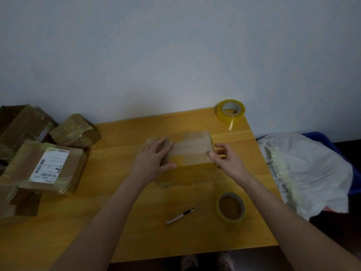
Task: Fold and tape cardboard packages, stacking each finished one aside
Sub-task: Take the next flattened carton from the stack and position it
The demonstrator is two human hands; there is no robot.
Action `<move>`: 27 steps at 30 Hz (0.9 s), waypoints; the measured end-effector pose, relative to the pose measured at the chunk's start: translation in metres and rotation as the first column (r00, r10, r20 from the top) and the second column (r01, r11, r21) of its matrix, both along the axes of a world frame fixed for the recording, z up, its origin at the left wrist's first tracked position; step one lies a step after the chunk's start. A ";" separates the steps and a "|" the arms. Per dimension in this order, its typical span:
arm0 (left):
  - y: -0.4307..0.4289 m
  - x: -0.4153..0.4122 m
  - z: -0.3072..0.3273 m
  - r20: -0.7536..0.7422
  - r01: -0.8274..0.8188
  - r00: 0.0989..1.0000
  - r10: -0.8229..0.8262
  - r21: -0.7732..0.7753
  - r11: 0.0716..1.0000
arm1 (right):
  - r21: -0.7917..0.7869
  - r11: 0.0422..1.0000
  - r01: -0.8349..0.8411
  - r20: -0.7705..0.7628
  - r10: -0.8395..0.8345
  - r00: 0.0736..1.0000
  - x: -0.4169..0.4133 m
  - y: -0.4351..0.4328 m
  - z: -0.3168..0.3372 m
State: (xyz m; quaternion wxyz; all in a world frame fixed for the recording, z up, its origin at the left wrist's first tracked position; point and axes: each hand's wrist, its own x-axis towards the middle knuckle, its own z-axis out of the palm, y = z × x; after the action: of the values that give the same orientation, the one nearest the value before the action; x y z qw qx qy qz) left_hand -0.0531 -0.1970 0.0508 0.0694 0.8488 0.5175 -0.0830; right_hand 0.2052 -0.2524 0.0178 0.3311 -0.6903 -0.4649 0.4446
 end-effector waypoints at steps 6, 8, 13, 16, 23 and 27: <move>-0.009 0.004 -0.017 -0.016 0.029 0.999 -0.028 0.077 0.997 | -0.443 0.851 -0.283 0.551 0.507 0.663 0.030 -0.074 -0.055; -0.014 0.003 -0.021 0.000 0.028 1.000 -0.028 0.108 0.994 | -0.531 0.795 -0.293 0.590 0.595 0.546 0.029 -0.095 -0.065; -0.014 -0.002 -0.024 0.018 0.067 0.998 -0.068 0.077 0.995 | -0.551 0.799 -0.242 0.645 0.591 0.485 0.026 -0.118 -0.071; -0.012 -0.005 -0.020 0.030 0.087 0.996 -0.089 0.054 0.995 | -0.426 0.841 -0.333 0.705 0.539 0.460 0.020 -0.115 -0.057; -0.010 -0.004 -0.013 0.032 0.078 0.996 -0.079 0.020 0.997 | -0.224 0.782 -0.581 0.644 0.566 0.514 0.014 -0.064 0.035; -0.010 -0.005 -0.013 0.088 0.067 0.994 -0.069 0.020 0.998 | -0.089 0.752 -0.653 0.497 0.602 0.625 -0.001 -0.037 0.093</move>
State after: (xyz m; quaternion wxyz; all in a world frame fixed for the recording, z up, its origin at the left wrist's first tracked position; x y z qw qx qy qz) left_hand -0.0585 -0.2066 0.0378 0.0822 0.8694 0.4853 -0.0429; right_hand 0.2044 -0.2895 0.1110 0.0579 -0.5570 -0.7663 0.3149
